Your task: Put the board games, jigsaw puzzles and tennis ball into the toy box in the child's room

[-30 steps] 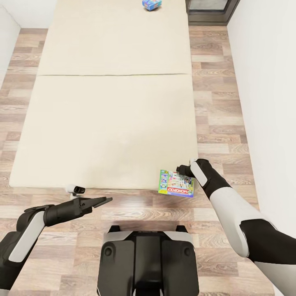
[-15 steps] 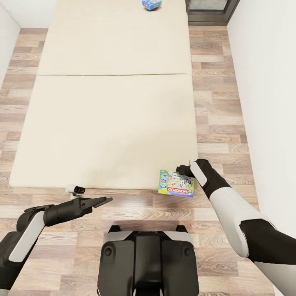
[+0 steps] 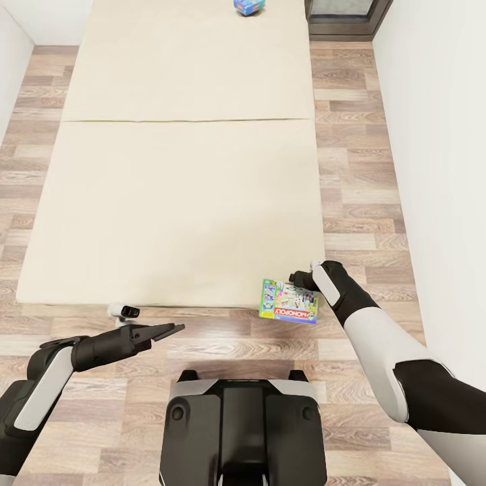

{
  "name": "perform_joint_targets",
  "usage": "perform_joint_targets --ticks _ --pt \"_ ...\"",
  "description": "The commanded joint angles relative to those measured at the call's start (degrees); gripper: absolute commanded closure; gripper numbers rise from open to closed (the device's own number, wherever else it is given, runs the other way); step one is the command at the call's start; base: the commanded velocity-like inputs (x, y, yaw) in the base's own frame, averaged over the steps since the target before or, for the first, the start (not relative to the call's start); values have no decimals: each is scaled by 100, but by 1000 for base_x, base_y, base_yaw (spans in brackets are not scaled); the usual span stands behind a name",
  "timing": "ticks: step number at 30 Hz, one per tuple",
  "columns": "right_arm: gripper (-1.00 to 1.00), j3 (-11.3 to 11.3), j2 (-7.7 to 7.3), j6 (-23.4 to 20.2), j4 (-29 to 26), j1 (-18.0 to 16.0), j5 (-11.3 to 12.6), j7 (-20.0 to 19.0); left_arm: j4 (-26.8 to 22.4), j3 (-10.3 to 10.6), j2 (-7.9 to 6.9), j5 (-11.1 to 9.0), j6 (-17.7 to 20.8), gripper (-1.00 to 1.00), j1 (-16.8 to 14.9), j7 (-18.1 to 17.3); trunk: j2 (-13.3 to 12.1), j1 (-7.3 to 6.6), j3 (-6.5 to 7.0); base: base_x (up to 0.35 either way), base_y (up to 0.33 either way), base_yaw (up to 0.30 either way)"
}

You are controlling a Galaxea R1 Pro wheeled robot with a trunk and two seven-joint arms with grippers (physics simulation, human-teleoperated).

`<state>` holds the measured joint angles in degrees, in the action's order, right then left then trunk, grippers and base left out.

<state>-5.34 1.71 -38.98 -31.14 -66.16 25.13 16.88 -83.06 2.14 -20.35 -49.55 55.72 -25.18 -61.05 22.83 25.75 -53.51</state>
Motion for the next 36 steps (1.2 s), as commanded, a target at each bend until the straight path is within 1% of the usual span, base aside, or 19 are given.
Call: perform_joint_targets --ticks 1,11,16,26,31,36 --pt "-100 -29 -4 -14 -6 -2 62 52 0 7 -5 -20 27 -100 -3 -4 9 4 -6 -7 0 0" --pt "-100 -26 4 -10 -11 -2 62 52 2 5 -5 -20 27 -100 -2 -4 9 4 -6 -1 0 0" --pt "-100 -23 -2 182 -15 -2 62 42 1 5 -5 -20 27 -100 -4 -4 9 4 -6 0 0 0" --pt "-100 1 -8 230 -33 -2 70 15 1 5 -5 -20 27 -100 -3 -4 9 4 -6 0 0 0" --pt "-100 3 -24 202 -357 7 78 16 3 5 -5 -20 27 -100 -3 -4 9 4 -6 0 0 0" --pt "-100 14 -73 74 -966 110 101 17 2 5 -5 -20 27 -100 -4 -4 9 4 -6 0 0 0"
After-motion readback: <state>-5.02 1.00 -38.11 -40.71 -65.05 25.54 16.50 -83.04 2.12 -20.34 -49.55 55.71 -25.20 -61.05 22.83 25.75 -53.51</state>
